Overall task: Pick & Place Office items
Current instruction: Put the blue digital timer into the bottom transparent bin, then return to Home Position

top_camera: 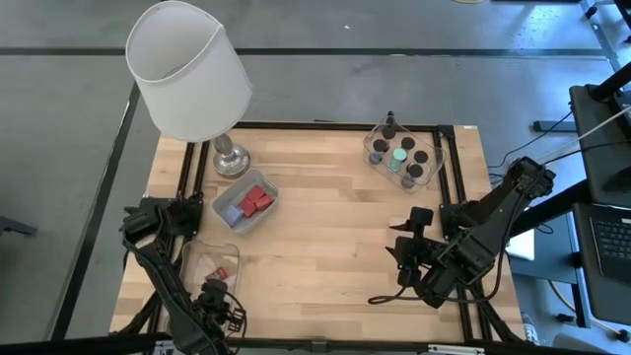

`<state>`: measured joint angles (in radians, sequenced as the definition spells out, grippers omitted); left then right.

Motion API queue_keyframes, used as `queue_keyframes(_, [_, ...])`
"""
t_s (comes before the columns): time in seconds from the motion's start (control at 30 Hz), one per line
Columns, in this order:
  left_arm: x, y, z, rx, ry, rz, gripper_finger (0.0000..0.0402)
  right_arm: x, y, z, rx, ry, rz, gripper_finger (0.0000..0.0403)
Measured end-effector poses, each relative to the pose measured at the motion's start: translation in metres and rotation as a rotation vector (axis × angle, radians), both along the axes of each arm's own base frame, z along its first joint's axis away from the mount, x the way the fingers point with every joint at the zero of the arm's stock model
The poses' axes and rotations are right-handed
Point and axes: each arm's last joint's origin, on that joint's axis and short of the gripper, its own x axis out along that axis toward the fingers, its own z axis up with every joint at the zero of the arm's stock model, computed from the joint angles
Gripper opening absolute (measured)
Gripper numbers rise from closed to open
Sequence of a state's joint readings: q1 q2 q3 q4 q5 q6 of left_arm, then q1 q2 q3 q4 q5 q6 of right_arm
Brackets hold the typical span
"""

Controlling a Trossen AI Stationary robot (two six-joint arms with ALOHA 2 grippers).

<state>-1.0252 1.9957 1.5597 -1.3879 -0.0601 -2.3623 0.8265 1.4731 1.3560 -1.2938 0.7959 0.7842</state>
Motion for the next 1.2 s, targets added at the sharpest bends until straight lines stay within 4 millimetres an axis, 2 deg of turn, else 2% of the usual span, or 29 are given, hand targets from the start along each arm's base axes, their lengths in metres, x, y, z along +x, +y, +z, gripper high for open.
queue_keyframes(0.23, [0.001, 0.001, 0.0, 0.0, 0.007, -0.01, 0.0087, 0.001, 0.001, 0.0, 0.009, -0.01, 0.009, 0.0256])
queue_keyframes(0.57, [0.008, 0.007, 0.005, -0.066, 0.085, -0.026, 0.0174, 0.001, 0.002, 0.0, 0.001, -0.006, 0.02, 0.0256])
queue_keyframes(0.77, [0.014, 0.022, 0.041, -0.205, 0.116, -0.024, 0.0193, 0.003, 0.003, 0.011, 0.05, -0.009, 0.026, 0.0256])
queue_keyframes(0.9, [0.013, 0.037, 0.069, -0.211, 0.005, -0.115, 0.0187, 0.003, 0.006, 0.023, 0.071, 0.048, 0.122, 0.0256])
queue_keyframes(1.03, [0.01, 0.052, 0.093, -0.221, -0.085, -0.251, 0.0183, 0.002, 0.008, 0.025, 0.091, 0.135, 0.221, 0.0256])
queue_keyframes(1.2, [0.011, 0.055, 0.107, -0.259, -0.213, -0.298, 0.0182, 0.001, 0.009, 0.024, 0.129, 0.171, 0.235, 0.0256])
